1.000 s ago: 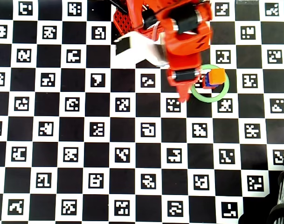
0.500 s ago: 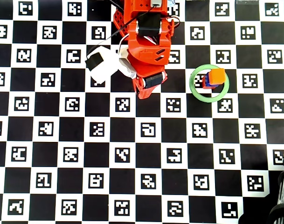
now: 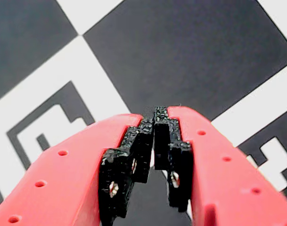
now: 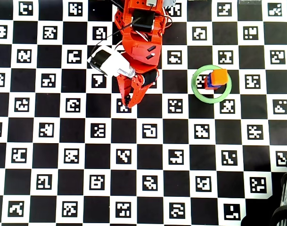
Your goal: Grab the red cube then put it in the green circle then put the blue cube on top and finally the orange cube on top
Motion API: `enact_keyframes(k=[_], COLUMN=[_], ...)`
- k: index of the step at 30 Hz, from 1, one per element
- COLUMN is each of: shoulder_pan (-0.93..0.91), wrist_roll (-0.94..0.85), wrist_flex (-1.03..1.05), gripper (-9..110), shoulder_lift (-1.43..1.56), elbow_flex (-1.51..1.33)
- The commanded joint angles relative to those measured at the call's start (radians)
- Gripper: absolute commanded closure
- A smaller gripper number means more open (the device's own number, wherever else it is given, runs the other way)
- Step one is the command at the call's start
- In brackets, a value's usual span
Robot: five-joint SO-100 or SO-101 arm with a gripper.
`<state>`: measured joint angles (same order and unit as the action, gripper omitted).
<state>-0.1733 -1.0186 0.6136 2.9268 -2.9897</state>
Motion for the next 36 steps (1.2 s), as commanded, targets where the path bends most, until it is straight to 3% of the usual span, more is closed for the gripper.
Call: enact_keyframes(k=[1, 7, 18, 36], shoulder_pan=[0.008, 0.057, 0.133, 0.183], wrist_roll=[-0.06, -0.163, -0.184, -0.324], wrist_flex=[-0.067, -0.046, 0.365, 0.723], gripper=[108, 108, 108, 108], shoulder_lift=[0.08, 0.17, 0.327, 0.433], elbow_flex=[-0.046, -0.189, -0.19, -0.19])
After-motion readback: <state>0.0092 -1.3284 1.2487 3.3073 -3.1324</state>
